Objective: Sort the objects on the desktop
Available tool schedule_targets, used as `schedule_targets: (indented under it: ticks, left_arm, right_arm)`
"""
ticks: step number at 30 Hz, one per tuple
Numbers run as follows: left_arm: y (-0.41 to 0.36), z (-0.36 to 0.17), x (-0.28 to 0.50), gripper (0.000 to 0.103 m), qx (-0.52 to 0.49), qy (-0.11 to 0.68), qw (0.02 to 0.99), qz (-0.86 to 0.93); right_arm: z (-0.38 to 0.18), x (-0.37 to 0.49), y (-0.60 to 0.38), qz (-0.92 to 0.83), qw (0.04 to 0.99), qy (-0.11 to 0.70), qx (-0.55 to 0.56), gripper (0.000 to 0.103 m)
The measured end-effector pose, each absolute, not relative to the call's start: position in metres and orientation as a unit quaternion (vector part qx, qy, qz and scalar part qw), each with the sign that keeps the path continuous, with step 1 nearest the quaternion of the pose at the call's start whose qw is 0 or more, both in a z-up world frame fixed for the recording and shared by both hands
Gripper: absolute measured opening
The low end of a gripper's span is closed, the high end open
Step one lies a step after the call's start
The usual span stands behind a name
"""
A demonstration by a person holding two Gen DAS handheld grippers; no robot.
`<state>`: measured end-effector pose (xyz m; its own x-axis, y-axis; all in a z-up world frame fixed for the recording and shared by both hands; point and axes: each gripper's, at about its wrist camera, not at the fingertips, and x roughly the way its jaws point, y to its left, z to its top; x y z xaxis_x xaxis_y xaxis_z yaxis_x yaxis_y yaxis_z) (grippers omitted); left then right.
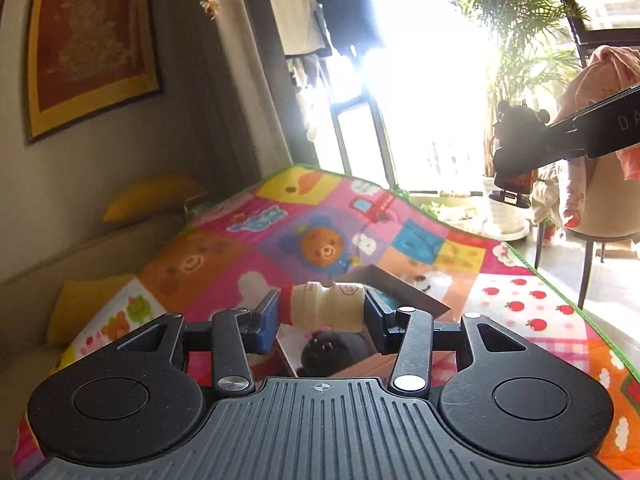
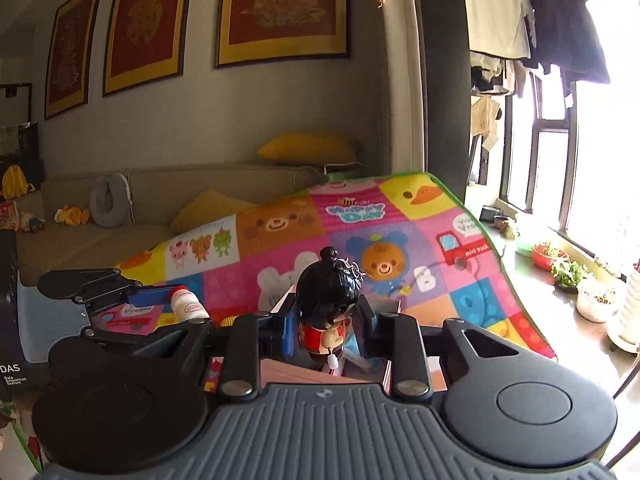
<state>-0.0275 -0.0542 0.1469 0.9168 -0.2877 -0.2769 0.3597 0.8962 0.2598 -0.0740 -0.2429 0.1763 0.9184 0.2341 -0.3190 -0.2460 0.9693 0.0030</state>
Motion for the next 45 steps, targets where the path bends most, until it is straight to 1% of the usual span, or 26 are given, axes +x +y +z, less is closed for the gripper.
schedule_targets:
  ticks: [2, 5, 11, 12, 13, 14, 15, 16, 17, 19, 24, 25, 27, 29, 32, 38, 41, 43, 45]
  left_arm:
    - [-0.059, 0.15, -0.005, 0.049, 0.151, 0.119, 0.967, -0.167]
    - [-0.067, 0.145, 0.033, 0.049, 0.148, 0.128, 0.967, -0.164]
    - [-0.07, 0.135, 0.122, 0.051, 0.115, 0.155, 0.966, -0.169]
    - [-0.068, 0.133, 0.134, 0.056, 0.105, 0.165, 0.965, -0.174]
    - [-0.064, 0.131, 0.145, 0.067, 0.093, 0.174, 0.965, -0.171]
    - [-0.059, 0.129, 0.15, 0.073, 0.083, 0.178, 0.967, -0.162]
    - [-0.049, 0.126, 0.152, 0.081, 0.072, 0.18, 0.97, -0.144]
    - [-0.039, 0.123, 0.15, 0.085, 0.064, 0.179, 0.973, -0.132]
    - [-0.031, 0.119, 0.146, 0.087, 0.059, 0.179, 0.974, -0.124]
    - [-0.01, 0.11, 0.131, 0.095, 0.054, 0.186, 0.975, -0.106]
    - [0.029, 0.073, 0.074, 0.097, 0.054, 0.222, 0.971, -0.064]
    - [0.034, 0.064, 0.063, 0.097, 0.055, 0.233, 0.969, -0.063]
    - [0.043, 0.046, 0.041, 0.098, 0.061, 0.252, 0.964, -0.058]
    - [0.05, 0.033, 0.025, 0.098, 0.069, 0.265, 0.961, -0.044]
    - [0.066, 0.023, 0.015, 0.101, 0.058, 0.273, 0.96, -0.014]
    - [0.107, 0.015, 0.009, 0.101, 0.005, 0.277, 0.959, 0.055]
    - [0.125, 0.011, 0.006, 0.101, -0.028, 0.279, 0.957, 0.073]
    - [0.135, 0.011, 0.004, 0.101, -0.064, 0.273, 0.957, 0.071]
    - [0.138, 0.011, 0.002, 0.101, -0.077, 0.267, 0.958, 0.07]
  right_arm:
    - [0.182, -0.06, -0.245, 0.112, 0.982, 0.151, -0.019, 0.027]
    - [0.178, -0.033, -0.246, 0.104, 0.981, 0.161, -0.014, 0.027]
    - [0.15, 0.041, -0.246, 0.098, 0.971, 0.216, 0.0, 0.027]
    - [0.142, 0.056, -0.245, 0.1, 0.968, 0.232, -0.001, 0.027]
    - [0.134, 0.07, -0.243, 0.1, 0.964, 0.246, -0.003, 0.028]
    - [0.126, 0.081, -0.242, 0.089, 0.962, 0.26, -0.003, 0.033]
    - [0.119, 0.089, -0.242, 0.076, 0.96, 0.269, -0.001, 0.036]
    - [0.112, 0.093, -0.243, 0.072, 0.958, 0.276, 0.003, 0.036]
    - [0.108, 0.095, -0.245, 0.074, 0.957, 0.28, 0.008, 0.036]
    - [0.1, 0.09, -0.248, 0.075, 0.957, 0.279, 0.013, 0.037]
    - [0.09, 0.073, -0.241, 0.072, 0.958, 0.277, -0.002, 0.044]
    - [0.088, 0.068, -0.235, 0.076, 0.958, 0.277, -0.01, 0.045]
    - [0.083, 0.059, -0.221, 0.084, 0.958, 0.272, -0.034, 0.05]
    - [0.076, 0.05, -0.2, 0.1, 0.957, 0.264, -0.067, 0.051]
    - [0.064, 0.036, -0.163, 0.132, 0.951, 0.258, -0.109, 0.051]
    - [0.035, 0.011, -0.091, 0.198, 0.931, 0.252, -0.174, 0.05]
    - [0.02, 0.011, -0.065, 0.212, 0.922, 0.265, -0.185, 0.044]
    - [0.013, 0.014, -0.055, 0.216, 0.918, 0.278, -0.18, 0.044]
    - [0.008, 0.017, -0.049, 0.22, 0.916, 0.286, -0.172, 0.044]
